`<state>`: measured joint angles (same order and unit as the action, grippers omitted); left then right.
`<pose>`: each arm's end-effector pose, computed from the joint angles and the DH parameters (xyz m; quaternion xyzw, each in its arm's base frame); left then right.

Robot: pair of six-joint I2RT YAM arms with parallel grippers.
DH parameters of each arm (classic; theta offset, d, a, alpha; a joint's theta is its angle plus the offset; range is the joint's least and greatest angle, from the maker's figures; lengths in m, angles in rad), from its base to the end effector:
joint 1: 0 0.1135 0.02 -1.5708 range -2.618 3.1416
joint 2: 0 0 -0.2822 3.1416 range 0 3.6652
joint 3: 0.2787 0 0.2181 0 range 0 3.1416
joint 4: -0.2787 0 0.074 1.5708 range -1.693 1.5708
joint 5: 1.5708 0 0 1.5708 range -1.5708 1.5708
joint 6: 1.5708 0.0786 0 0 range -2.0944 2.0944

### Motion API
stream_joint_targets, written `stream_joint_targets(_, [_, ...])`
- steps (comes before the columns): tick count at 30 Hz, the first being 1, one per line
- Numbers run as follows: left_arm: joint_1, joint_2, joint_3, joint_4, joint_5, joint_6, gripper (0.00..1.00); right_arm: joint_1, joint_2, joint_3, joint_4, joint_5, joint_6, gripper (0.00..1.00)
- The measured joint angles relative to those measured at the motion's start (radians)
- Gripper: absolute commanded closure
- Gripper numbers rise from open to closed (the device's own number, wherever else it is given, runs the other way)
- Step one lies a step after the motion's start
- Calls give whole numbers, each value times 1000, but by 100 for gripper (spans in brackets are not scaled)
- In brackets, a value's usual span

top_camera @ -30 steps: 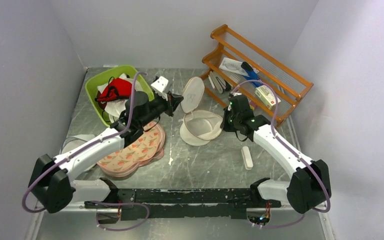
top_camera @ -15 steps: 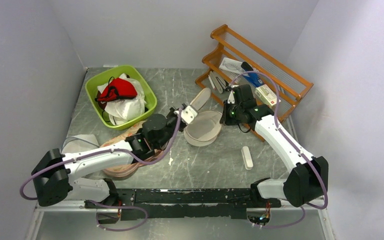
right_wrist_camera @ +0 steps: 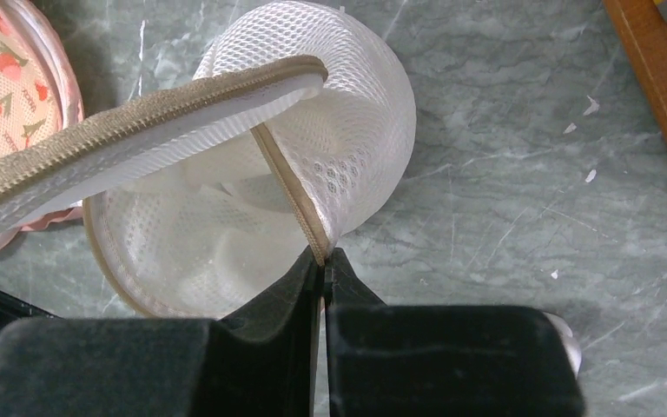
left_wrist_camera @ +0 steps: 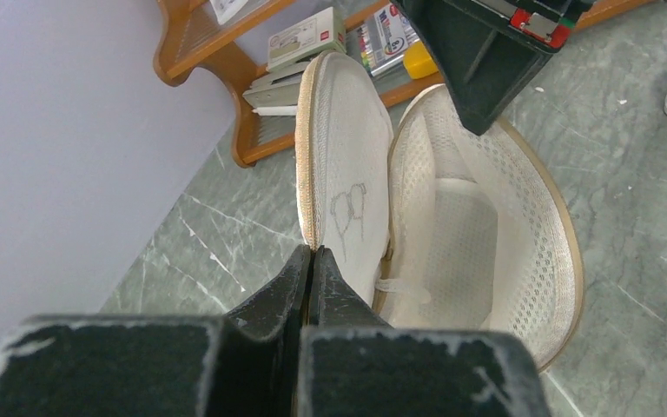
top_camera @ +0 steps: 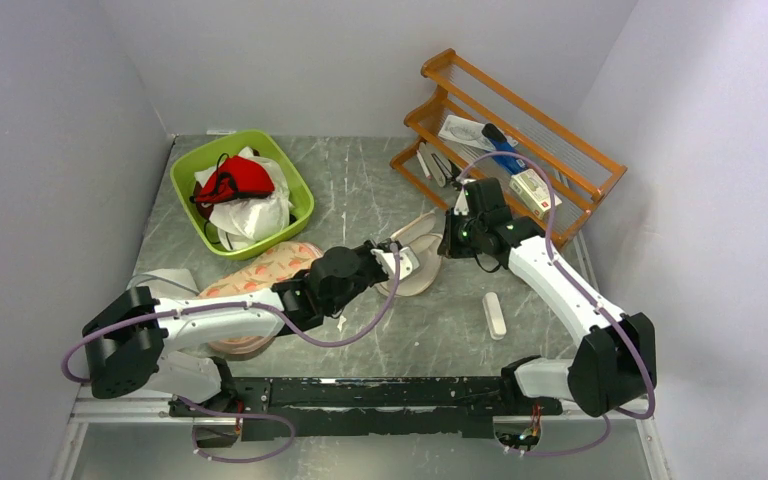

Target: Unzip the laundry bag and remove the bra

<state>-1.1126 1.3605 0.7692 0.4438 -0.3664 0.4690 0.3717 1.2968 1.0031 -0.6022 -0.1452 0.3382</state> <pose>0.1643 -0.2695 0.3007 0.4457 0.6082 -0.0722 0.6528 0.2349 0.1038 0.2634 -0.0398 0.9406 0.1789 0.2858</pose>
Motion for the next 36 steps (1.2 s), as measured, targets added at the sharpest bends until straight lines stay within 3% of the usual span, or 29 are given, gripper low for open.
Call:
stream_joint_targets(2, [-8,0,0,-4,1,12,93,0,-8,-10,11,0,2,93])
stream_joint_targets(10, [-49,94,6,-53,27,32,93,0,-32,-16,26,5,17,65])
stream_joint_targets(15, [-55,152,8,-100,31,20,93,-1,-124,-16,28,52,26,58])
stream_joint_targets(24, [-69,240,78,-189,133,-41,91,-2,-328,-16,37,237,48,57])
stream_joint_targets(36, [-58,351,152,-346,343,-172,76,-2,-368,-16,68,269,51,57])
